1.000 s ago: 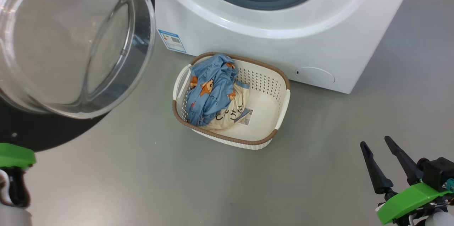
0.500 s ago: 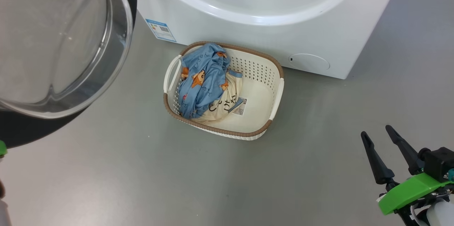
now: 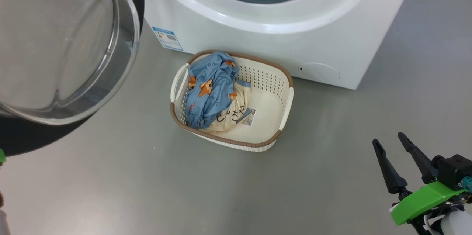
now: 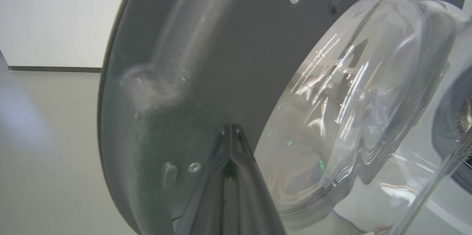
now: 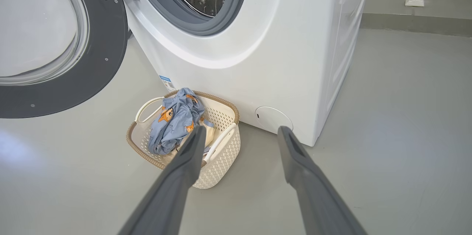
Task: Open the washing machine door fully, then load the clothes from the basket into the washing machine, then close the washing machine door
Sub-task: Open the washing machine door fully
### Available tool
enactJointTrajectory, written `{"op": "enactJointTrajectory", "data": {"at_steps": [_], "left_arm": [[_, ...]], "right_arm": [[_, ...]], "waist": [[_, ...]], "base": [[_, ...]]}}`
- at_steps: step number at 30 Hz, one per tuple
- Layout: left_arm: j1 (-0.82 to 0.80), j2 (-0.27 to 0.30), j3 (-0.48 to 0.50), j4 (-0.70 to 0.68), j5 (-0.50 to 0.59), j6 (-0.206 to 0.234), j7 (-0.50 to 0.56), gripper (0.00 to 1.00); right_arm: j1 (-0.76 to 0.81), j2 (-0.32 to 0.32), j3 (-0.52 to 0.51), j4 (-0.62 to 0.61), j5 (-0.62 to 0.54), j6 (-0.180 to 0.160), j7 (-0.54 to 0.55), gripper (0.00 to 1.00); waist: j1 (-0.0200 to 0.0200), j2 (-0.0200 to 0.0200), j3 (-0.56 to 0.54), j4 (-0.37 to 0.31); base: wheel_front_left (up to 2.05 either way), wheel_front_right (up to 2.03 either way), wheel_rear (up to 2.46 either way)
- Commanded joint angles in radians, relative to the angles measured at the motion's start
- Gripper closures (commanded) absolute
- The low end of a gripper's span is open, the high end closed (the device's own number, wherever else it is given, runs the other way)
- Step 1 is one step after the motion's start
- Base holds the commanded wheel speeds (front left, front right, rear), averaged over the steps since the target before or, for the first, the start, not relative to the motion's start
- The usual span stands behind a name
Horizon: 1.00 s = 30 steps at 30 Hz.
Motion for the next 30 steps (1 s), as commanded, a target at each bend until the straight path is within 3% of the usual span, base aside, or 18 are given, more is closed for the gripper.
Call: {"op": "enactJointTrajectory", "data": {"at_steps": [1, 16, 24, 26, 27, 28, 30], "left_arm": [[0.01, 0.061, 0.018, -0.025, 0.007, 0.005, -0.008, 1.0], [0.199, 0.005, -0.126, -0.173, -0.094, 0.005, -0.008, 1.0], [0.328, -0.038, -0.211, -0.318, -0.135, 0.005, -0.008, 1.0], [0.372, -0.043, -0.25, -0.364, -0.155, 0.005, -0.008, 0.85], [0.386, -0.044, -0.262, -0.376, -0.161, 0.005, -0.008, 0.61], [0.4, -0.044, -0.274, -0.386, -0.165, 0.005, -0.008, 0.55], [0.421, -0.044, -0.292, -0.407, -0.176, 0.005, -0.008, 0.53]], "right_arm": [[-0.005, -0.004, 0.018, -0.016, -0.008, 0.002, -0.012, 0.0], [0.031, 0.013, 0.014, -0.012, -0.001, 0.002, -0.012, 0.0], [0.057, 0.024, 0.004, -0.016, 0.001, 0.002, -0.012, 0.0], [0.066, 0.028, -0.003, -0.018, 0.002, 0.002, -0.012, 0.0], [0.068, 0.03, -0.005, -0.018, 0.001, 0.002, -0.012, 0.0], [0.07, 0.031, -0.005, -0.019, 0.002, 0.002, -0.012, 0.0], [0.072, 0.034, -0.009, -0.02, 0.001, 0.002, -0.012, 0.0]], "waist": [[0.0, -0.0001, -0.018, 0.003], [0.0, -0.0001, -0.104, 0.013], [0.0, -0.0001, -0.143, 0.007], [0.0, -0.0001, -0.154, -0.001], [0.0, -0.0001, -0.158, -0.006], [0.0, -0.0001, -0.161, -0.011], [0.0, -0.0001, -0.165, -0.023]], "base": [[0.0, 0.0, 0.0], [0.0, 0.0, 0.0], [0.0, 0.0, 0.0], [0.0, 0.0, 0.0], [0.0, 0.0, 0.0], [0.0, 0.0, 0.0], [0.0, 0.0, 0.0]]}}
